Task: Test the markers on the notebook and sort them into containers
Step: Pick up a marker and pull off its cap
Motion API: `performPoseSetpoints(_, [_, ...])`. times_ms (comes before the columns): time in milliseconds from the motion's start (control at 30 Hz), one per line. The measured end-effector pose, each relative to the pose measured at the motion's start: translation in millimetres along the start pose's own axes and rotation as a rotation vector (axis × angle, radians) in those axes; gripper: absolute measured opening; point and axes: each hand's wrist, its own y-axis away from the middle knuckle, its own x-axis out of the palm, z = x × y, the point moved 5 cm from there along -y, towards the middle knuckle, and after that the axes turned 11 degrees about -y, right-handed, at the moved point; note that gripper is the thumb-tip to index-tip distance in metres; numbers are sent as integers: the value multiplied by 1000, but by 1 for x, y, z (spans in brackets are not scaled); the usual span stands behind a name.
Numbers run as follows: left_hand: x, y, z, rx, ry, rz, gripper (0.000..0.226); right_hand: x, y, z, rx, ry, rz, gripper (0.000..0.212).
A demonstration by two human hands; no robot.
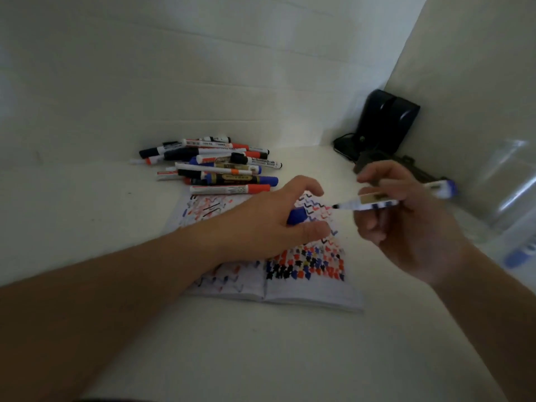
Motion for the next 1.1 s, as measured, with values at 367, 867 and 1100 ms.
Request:
performPoseSetpoints(367, [23,-1,-6,77,-338,171,38,17,48,-36,51,485,-54,24])
performPoseSetpoints(867, [24,1,-5,96,-335,114,36,8,49,-44,155,534,-220,27])
performPoseSetpoints(1100, [24,1,-5,99,-328,110,36,10,49,-44,128,602,-228,29])
